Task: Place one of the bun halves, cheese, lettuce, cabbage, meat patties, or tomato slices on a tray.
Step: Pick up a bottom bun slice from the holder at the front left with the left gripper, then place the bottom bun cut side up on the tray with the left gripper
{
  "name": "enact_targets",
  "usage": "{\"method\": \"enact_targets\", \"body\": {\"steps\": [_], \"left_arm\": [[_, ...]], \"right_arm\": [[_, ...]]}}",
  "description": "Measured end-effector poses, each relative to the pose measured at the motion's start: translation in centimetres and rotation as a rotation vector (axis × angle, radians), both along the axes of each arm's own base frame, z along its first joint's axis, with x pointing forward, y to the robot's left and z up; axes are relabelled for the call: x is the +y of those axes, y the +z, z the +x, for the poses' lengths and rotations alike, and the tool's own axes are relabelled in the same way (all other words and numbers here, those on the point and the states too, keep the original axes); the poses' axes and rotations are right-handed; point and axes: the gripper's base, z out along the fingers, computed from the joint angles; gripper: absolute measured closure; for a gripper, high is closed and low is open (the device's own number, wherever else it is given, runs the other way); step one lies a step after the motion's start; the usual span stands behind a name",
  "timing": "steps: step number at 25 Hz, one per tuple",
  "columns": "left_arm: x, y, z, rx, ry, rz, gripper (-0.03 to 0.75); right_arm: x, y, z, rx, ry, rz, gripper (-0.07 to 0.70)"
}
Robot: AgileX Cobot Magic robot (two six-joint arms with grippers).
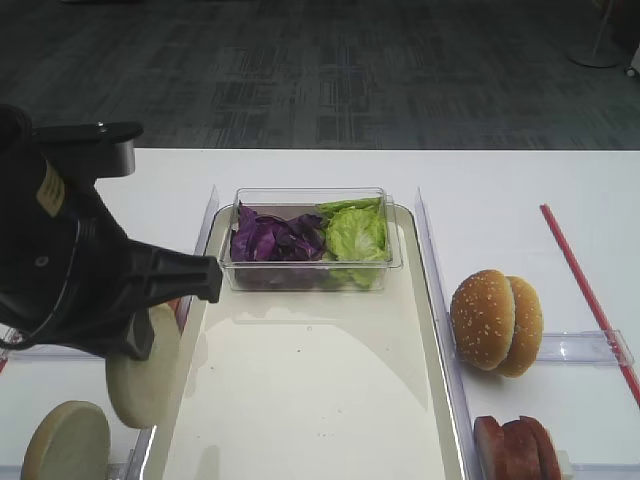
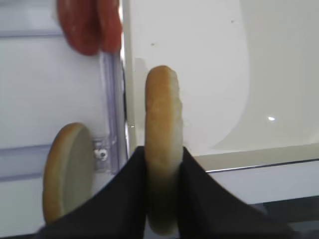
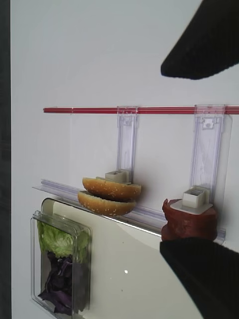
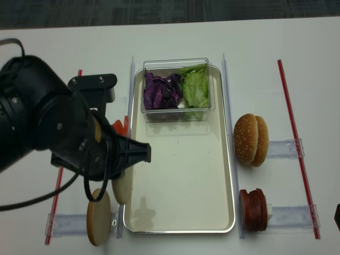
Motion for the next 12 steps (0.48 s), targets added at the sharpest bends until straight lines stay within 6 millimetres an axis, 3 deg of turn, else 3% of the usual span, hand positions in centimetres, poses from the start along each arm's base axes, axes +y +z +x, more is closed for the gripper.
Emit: {"method": "enact_targets", "body": {"steps": [12], "left_arm": [[1.1, 0.6, 2.4, -0.003, -0.063, -0.287, 0.607]], "right_arm": [[0.0, 0.0, 0.0, 0.000, 0.000, 0.000, -0.025]]}}
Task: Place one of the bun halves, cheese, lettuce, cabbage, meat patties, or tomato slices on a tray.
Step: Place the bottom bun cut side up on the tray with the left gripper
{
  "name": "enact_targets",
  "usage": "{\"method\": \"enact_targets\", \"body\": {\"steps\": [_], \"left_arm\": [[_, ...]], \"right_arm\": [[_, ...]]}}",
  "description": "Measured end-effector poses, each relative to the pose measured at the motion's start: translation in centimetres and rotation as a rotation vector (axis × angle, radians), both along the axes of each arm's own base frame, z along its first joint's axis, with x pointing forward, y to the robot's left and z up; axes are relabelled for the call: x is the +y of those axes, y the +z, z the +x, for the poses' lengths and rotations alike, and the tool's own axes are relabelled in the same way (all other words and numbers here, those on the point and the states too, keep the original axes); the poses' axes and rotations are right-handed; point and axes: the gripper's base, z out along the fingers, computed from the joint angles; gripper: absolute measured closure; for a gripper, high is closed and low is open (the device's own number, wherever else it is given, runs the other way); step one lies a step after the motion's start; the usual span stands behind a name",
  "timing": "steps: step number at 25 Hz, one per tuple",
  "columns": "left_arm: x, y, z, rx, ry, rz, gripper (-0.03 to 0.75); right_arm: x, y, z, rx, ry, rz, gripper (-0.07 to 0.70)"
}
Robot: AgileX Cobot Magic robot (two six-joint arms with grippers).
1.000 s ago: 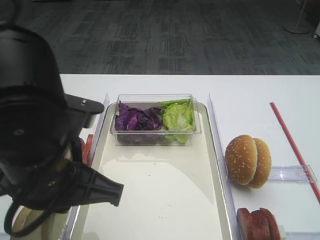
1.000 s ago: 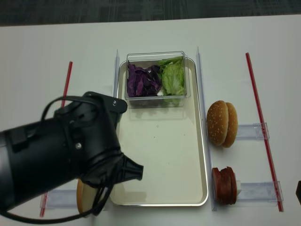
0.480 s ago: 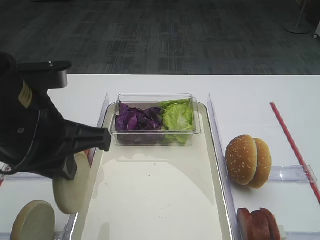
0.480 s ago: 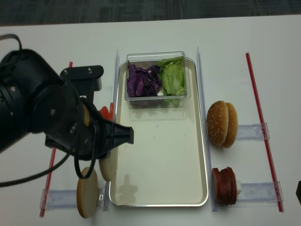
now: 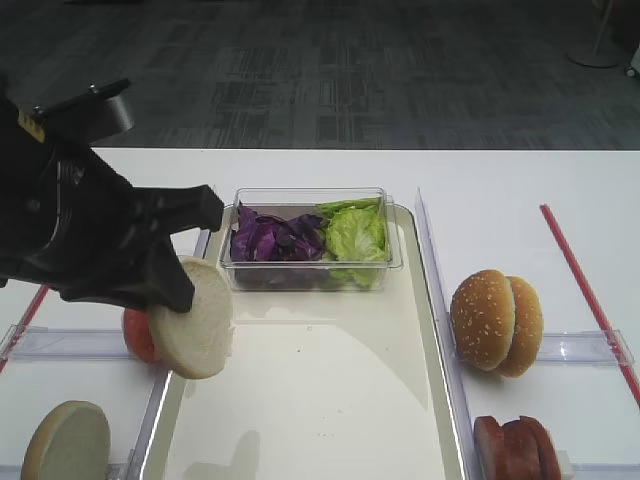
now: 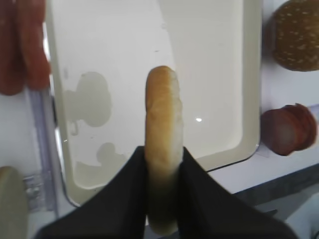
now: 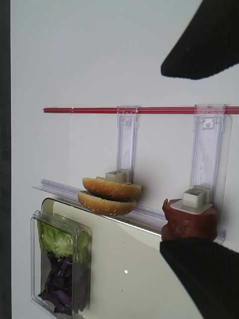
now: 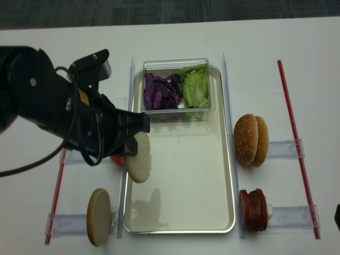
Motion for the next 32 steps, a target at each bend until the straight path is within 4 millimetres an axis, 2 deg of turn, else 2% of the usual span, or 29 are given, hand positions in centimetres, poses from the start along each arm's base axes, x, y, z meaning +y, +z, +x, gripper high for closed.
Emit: {"method": "enact_targets", "body": {"steps": [5, 12, 24, 32], "left_arm": [[-0.4, 0.6, 0.4, -0.033, -0.041, -0.120, 0.607], [-1.1, 0.8, 0.4, -0.036, -0.083, -0.197, 0.608], [-3.3, -1.8, 2.1, 0.045, -0.152, -0.318, 0.608], [-3.0, -4.5, 0.8, 0.085, -0.164, -0.409, 0.608]], "right_arm": [[0.0, 0.0, 0.0, 0.000, 0.000, 0.000, -0.025], [0.0, 0.0, 0.0, 0.000, 0.000, 0.000, -0.025], [0.0, 0.0, 0.0, 0.000, 0.000, 0.000, -0.025], [0.0, 0.0, 0.0, 0.001, -0.006, 0.001, -0.025]]}}
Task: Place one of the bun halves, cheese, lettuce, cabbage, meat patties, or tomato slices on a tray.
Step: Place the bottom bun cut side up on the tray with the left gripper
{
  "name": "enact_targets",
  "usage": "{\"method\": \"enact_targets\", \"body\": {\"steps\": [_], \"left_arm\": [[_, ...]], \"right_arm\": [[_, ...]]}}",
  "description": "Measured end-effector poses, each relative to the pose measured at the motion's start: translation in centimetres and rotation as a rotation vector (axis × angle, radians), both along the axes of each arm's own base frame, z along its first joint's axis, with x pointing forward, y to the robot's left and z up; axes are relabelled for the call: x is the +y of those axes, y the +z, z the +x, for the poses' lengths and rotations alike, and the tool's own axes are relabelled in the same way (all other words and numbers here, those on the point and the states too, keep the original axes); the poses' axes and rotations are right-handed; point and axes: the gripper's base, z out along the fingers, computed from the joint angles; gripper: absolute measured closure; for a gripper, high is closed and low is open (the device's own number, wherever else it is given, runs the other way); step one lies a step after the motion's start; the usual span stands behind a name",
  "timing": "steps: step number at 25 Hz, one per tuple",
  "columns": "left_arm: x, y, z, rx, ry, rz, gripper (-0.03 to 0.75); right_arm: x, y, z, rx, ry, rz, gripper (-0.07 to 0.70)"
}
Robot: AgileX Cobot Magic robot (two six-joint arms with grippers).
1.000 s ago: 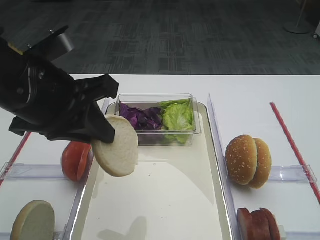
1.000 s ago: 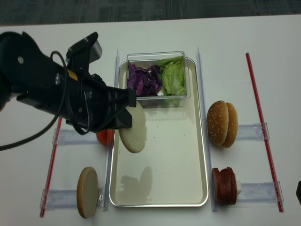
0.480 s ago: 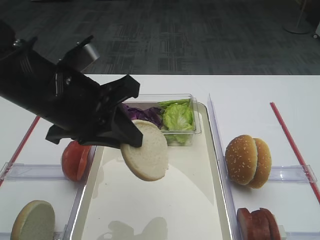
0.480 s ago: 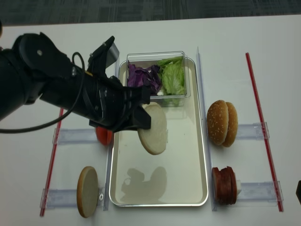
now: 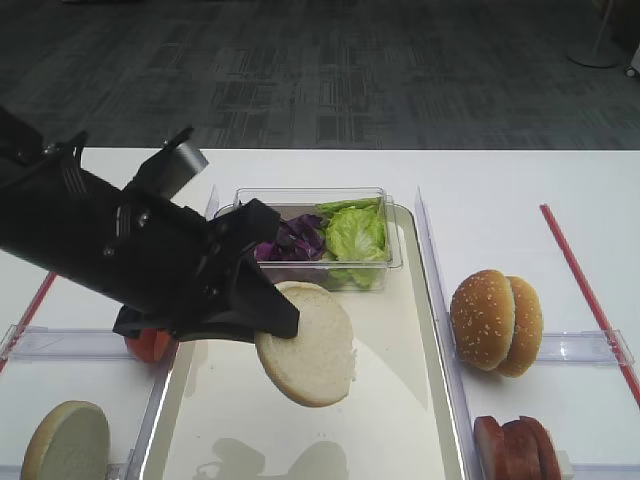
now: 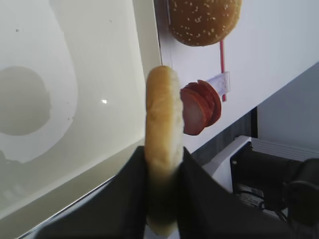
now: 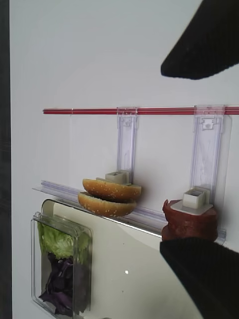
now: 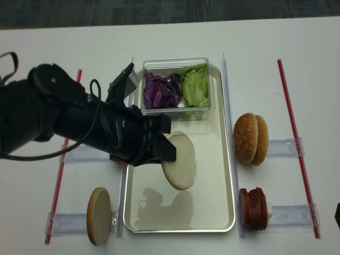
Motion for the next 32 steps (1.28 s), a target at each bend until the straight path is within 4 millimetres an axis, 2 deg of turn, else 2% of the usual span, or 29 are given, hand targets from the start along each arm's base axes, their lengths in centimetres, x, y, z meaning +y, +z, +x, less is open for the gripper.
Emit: {"method": "enact_targets", "body": {"steps": [10, 14, 27, 32], "left_arm": [[2.1, -2.1, -0.5, -0.005, 0.045, -0.121, 0.608], [2.2, -2.6, -0.9, -0.017, 0.049, -0.156, 0.608], [1.3, -6.3, 0.6, 0.065, 0.037, -0.204, 0.608], [1.3, -6.9, 0.7, 0.084, 0.041, -0.198, 0.608]], "right_arm": [[0.0, 0.0, 0.0, 0.000, -0.001, 0.002, -0.025], [0.0, 0.0, 0.0, 0.000, -0.001, 0.002, -0.025], [0.0, 0.0, 0.0, 0.000, -0.001, 0.002, -0.025], [0.0, 0.0, 0.0, -0.002, -0.001, 0.002, -0.025]]}}
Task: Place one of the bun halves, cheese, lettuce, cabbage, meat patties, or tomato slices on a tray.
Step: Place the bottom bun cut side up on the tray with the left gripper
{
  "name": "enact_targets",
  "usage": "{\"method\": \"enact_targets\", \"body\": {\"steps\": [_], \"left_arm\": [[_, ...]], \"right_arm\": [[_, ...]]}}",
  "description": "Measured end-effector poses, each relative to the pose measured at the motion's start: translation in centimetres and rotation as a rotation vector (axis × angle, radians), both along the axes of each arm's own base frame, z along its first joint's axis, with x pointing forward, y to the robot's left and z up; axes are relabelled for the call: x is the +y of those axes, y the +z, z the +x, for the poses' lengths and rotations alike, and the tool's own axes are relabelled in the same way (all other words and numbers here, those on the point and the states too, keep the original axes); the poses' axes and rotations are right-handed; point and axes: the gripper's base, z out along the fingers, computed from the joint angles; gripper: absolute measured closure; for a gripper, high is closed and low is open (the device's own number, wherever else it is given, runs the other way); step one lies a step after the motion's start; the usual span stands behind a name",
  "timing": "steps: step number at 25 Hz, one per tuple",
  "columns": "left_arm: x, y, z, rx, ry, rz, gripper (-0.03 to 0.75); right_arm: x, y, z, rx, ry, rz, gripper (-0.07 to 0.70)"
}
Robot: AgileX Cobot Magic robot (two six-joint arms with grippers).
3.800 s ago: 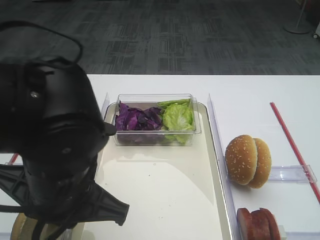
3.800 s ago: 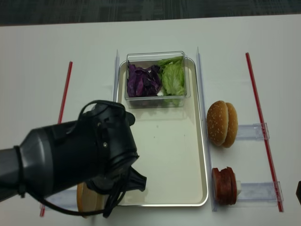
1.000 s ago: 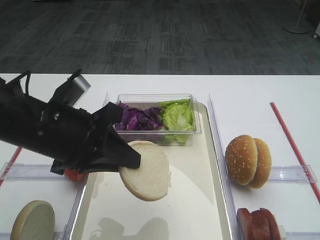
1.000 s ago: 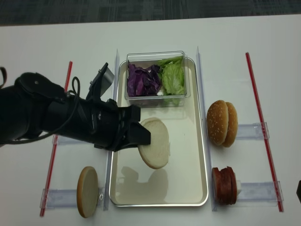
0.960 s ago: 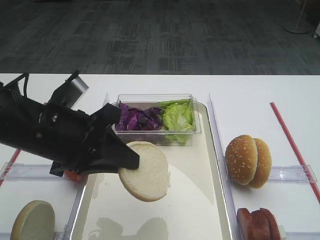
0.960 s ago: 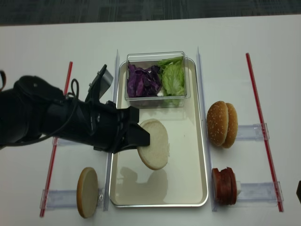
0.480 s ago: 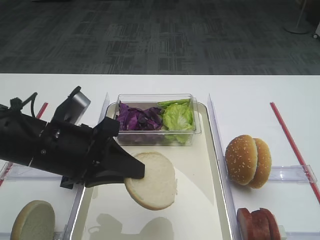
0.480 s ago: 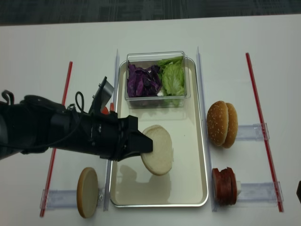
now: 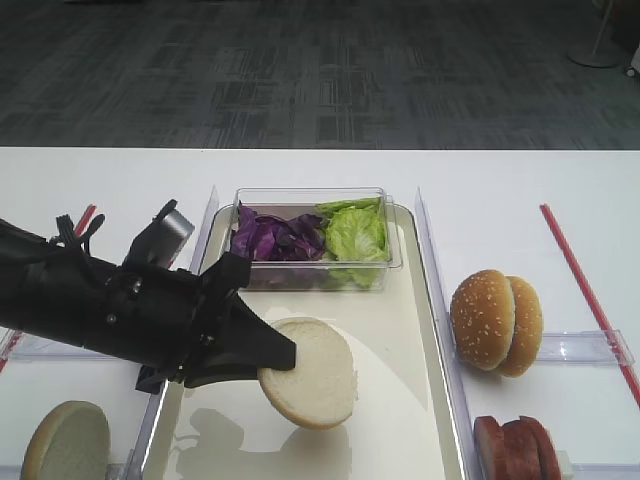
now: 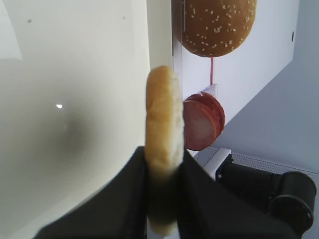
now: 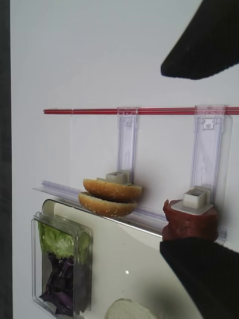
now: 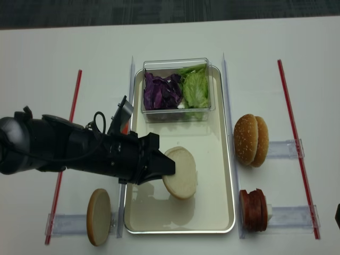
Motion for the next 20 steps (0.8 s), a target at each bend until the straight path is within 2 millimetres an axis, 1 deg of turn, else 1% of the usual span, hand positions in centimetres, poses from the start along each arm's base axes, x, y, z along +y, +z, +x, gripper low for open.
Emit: {"method": "enact_targets", "body": {"steps": [10, 20], "left_arm": [[0.01, -0.03, 0.22, 0.000, 0.026, 0.000, 0.608], [0.22, -0.31, 0.61, -0.014, 0.068, 0.037, 0.608]], "right_arm": [[0.00, 0.00, 0.00, 0.000, 0.000, 0.000, -0.025], [0.00, 0.00, 0.00, 0.000, 0.000, 0.000, -0.025]]}}
